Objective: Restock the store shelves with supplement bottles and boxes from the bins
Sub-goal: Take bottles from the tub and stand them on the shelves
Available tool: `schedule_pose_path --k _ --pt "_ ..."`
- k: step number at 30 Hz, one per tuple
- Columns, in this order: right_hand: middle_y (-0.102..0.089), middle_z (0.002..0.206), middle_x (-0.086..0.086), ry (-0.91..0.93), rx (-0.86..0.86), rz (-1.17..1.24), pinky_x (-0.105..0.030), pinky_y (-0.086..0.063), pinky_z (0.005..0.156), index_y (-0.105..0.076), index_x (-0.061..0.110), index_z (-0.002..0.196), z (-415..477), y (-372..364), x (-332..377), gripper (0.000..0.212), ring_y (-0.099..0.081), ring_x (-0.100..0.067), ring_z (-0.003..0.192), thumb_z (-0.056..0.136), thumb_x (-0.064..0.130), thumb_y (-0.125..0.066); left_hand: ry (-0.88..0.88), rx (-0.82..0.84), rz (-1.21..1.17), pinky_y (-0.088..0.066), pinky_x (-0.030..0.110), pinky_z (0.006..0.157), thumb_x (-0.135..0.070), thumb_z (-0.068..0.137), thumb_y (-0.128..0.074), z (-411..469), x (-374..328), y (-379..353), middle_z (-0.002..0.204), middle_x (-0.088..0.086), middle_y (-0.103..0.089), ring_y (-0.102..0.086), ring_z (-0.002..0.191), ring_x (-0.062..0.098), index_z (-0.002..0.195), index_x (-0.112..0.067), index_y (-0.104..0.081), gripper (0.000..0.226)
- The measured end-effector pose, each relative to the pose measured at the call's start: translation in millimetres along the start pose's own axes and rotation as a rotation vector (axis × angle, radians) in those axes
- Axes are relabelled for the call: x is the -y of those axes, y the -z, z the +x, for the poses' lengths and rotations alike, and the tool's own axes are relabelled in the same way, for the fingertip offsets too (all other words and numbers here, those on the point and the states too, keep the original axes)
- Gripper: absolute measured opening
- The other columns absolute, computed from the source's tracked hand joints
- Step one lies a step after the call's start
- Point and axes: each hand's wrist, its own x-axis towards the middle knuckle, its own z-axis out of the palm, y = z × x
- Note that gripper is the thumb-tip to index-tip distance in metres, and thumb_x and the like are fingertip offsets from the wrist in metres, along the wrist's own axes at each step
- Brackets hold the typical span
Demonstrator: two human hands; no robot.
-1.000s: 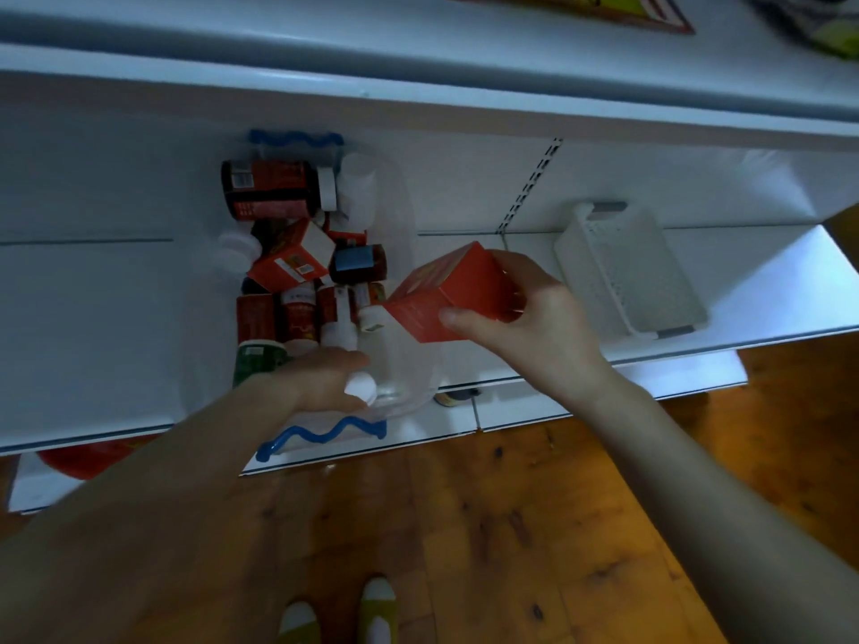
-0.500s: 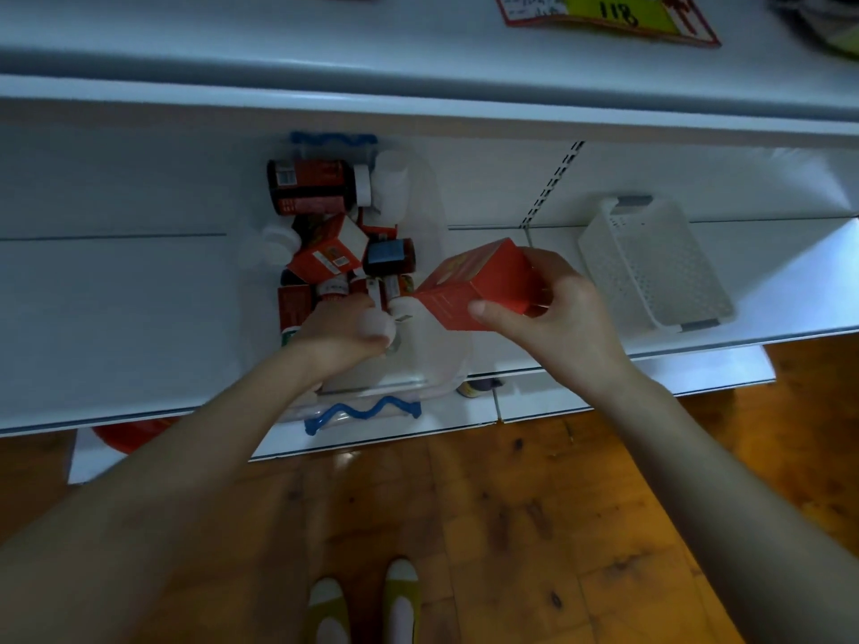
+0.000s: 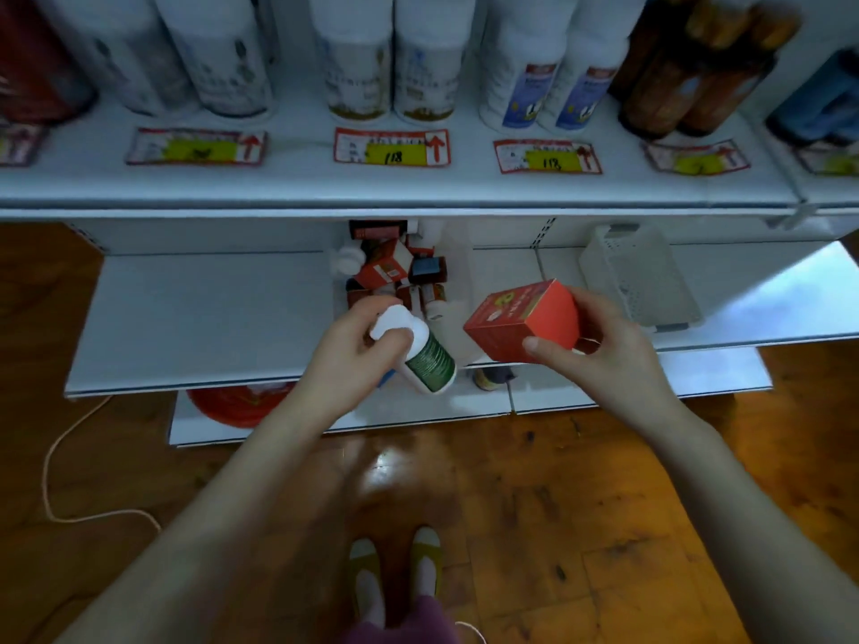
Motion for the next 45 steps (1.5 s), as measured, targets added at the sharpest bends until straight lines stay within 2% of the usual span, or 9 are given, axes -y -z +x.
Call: schedule_pose_path --k 4,7,11,13,18,26,35,40,45 --pt "-0.054 0.109 0.011 0.021 -0.012 -0.006 -0.020 -0.048 0.083 -0.047 0.025 0.128 -25 34 32 0.057 -0.055 -0.010 0.098 0.076 0.031 -0.072 -0.071 0.039 -0.083 -0.049 0.035 0.079 -0.053 0.066 -0.055 -29 -52 5 0.090 -0.009 -0.062 -0.058 0.085 0.011 0.088 -0.036 -0.060 0.028" --pt "-0.055 0.103 0.025 0.046 -0.068 -0.013 -0.029 -0.049 0.087 -0.047 0.039 0.119 -36 62 51 0.054 -0.057 -0.006 0.098 0.071 0.047 -0.071 -0.193 0.084 -0.056 -0.047 0.028 0.073 -0.057 0.067 -0.052 -37 -94 2 0.084 -0.014 -0.063 -0.057 0.081 0.007 0.086 -0.034 -0.062 0.031" --pt "-0.052 0.106 0.029 0.055 -0.172 -0.001 -0.031 -0.049 0.089 -0.048 0.038 0.123 -49 105 58 0.059 -0.056 -0.001 0.101 0.071 0.045 -0.074 -0.258 0.142 -0.168 -0.045 0.012 0.058 -0.025 0.089 -0.058 -30 -150 -18 0.076 -0.014 -0.061 -0.055 0.065 -0.007 0.086 -0.028 -0.061 0.005" --pt "-0.053 0.108 0.029 0.044 -0.197 0.002 -0.033 -0.050 0.090 -0.048 0.041 0.121 -55 128 55 0.059 -0.056 -0.002 0.103 0.069 0.047 -0.074 -0.247 0.189 -0.250 -0.044 0.009 0.052 -0.010 0.093 -0.049 -24 -173 -32 0.071 -0.013 -0.062 -0.057 0.059 -0.007 0.087 -0.026 -0.062 0.021" --pt "-0.058 0.108 0.019 0.026 -0.246 -0.036 -0.034 -0.052 0.087 -0.050 0.035 0.122 -60 193 34 0.055 -0.058 -0.002 0.098 0.074 0.036 -0.075 -0.280 0.263 -0.274 -0.052 0.015 0.061 -0.007 0.095 -0.041 -5 -219 -79 0.090 -0.010 -0.062 -0.061 0.071 -0.005 0.096 -0.029 -0.061 0.030" --pt "-0.054 0.117 0.008 0.054 -0.323 -0.088 -0.036 -0.050 0.090 -0.048 0.027 0.130 -46 310 -10 0.062 -0.055 -0.012 0.105 0.074 0.038 -0.072 -0.511 0.293 -0.075 -0.048 0.017 0.054 -0.023 0.089 -0.060 29 -288 -192 0.079 -0.002 -0.059 -0.055 0.062 -0.001 0.089 -0.023 -0.059 0.001" --pt "-0.057 0.107 0.015 0.059 -0.372 -0.106 -0.036 -0.052 0.086 -0.051 0.030 0.125 -39 400 -57 0.056 -0.057 -0.008 0.097 0.074 0.040 -0.071 -0.690 0.346 0.290 -0.050 0.023 0.083 -0.030 0.082 -0.069 77 -347 -278 0.108 -0.003 -0.061 -0.060 0.093 0.012 0.110 -0.023 -0.058 0.031" --pt "-0.056 0.104 0.017 0.042 -0.379 -0.118 -0.034 -0.052 0.084 -0.051 0.031 0.125 -17 427 -70 0.056 -0.058 -0.010 0.095 0.073 0.042 -0.071 -0.833 0.402 0.504 -0.038 0.000 0.067 -0.021 0.087 -0.062 110 -385 -305 0.110 -0.013 -0.054 -0.053 0.083 -0.006 0.122 -0.020 -0.054 0.036" --pt "-0.048 0.097 0.030 0.063 -0.402 -0.147 -0.023 -0.047 0.081 -0.050 0.028 0.127 16 454 -77 0.057 -0.054 -0.003 0.090 0.075 0.041 -0.070 -0.833 0.513 0.531 -0.045 0.007 0.065 -0.013 0.089 -0.058 150 -420 -327 0.107 -0.026 -0.048 -0.056 0.087 0.002 0.110 -0.039 -0.050 0.035"
